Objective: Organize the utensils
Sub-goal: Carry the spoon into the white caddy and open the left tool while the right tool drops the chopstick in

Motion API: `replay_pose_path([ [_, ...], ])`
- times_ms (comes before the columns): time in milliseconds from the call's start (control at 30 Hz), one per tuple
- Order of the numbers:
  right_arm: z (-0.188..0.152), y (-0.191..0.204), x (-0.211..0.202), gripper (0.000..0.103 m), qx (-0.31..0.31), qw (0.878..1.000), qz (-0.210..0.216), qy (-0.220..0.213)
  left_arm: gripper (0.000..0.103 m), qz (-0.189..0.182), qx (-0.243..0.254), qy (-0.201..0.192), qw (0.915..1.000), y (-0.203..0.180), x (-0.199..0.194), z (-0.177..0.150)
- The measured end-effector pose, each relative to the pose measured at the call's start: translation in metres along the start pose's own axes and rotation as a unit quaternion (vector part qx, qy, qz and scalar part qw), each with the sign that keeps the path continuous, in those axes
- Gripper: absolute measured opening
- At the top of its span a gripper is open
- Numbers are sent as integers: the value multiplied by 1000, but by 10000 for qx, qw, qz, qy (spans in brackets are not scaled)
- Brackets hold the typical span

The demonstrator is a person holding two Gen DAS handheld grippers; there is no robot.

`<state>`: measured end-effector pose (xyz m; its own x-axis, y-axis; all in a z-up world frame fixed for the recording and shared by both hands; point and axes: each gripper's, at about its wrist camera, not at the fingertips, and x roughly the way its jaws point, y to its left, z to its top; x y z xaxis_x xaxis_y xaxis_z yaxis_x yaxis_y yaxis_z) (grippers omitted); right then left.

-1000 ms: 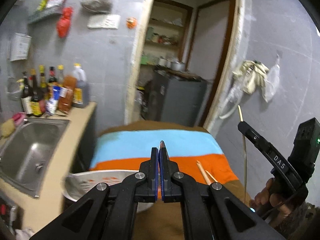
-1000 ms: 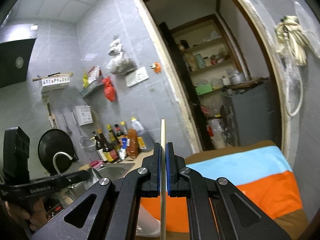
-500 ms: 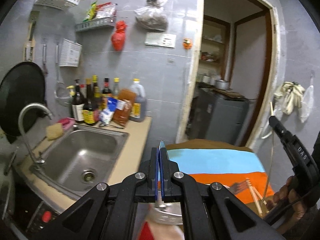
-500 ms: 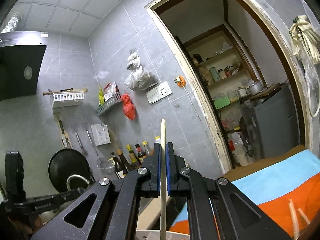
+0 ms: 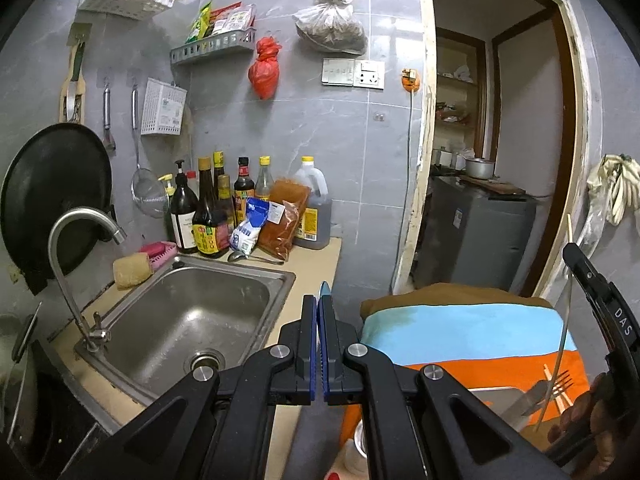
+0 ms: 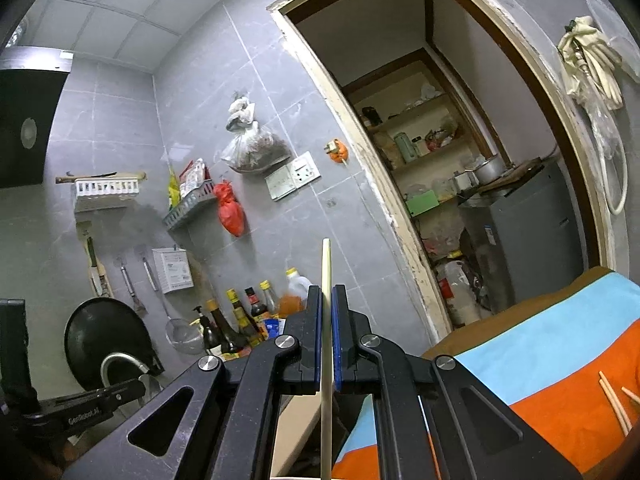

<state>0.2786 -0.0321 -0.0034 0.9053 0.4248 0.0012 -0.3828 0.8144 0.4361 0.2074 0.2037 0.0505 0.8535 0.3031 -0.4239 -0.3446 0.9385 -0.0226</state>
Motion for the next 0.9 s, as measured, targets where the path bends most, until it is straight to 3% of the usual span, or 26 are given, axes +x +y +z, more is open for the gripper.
replay_pose_path([
  [300, -15, 8, 11, 4, -513, 9979, -355, -183, 2, 123, 363, -153, 9991, -19, 7, -16],
  [467, -18, 9, 13, 4, -504, 9974, -467, -219, 2, 62, 515, -254, 9983, -29, 6, -21],
  [900, -28, 5, 14, 4, -605, 9970, -482, -1, 3, -263, 516, -15, 9983, -34, 11, -29],
])
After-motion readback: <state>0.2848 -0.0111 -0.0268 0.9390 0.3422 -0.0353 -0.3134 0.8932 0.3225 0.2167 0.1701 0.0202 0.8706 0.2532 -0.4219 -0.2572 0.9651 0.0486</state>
